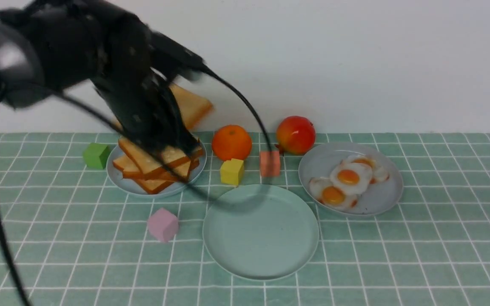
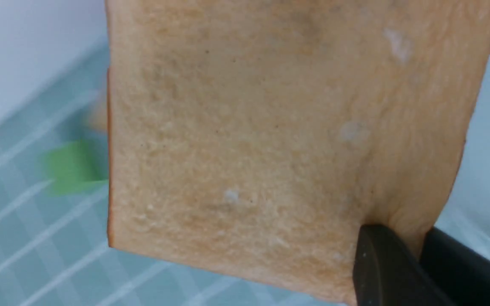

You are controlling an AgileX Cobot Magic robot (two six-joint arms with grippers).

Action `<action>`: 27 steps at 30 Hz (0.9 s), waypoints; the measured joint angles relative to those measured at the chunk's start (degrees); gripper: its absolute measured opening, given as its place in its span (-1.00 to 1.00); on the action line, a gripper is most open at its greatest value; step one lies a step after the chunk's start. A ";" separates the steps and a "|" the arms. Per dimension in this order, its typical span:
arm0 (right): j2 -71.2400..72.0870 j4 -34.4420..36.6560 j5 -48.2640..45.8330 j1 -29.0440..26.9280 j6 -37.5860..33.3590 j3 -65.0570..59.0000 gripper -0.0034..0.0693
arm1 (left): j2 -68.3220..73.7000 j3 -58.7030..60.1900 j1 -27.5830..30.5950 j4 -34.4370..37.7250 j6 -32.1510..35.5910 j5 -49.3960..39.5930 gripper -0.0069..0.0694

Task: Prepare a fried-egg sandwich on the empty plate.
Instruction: Use the left arm to put a slice of bread into the empty plate in the middle

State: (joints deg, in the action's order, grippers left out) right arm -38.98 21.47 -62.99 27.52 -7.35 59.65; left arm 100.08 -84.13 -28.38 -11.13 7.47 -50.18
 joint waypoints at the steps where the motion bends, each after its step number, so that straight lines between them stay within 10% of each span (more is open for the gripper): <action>1: 0.00 0.00 -0.15 0.00 0.00 0.00 -0.90 | -0.73 2.13 -2.56 0.38 1.00 0.49 -0.67; 7: 0.00 0.00 -0.89 0.00 -0.11 0.00 -0.90 | 0.67 11.76 -13.76 -1.67 2.65 9.88 -0.67; 27: 0.00 0.11 -3.42 0.00 -0.11 0.00 -0.90 | 8.56 12.11 -14.31 -0.57 1.42 17.49 -0.51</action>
State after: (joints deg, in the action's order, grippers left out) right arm -38.98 21.58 -66.41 27.52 -7.46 59.65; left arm 108.64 -72.03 -42.68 -11.69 8.89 -32.69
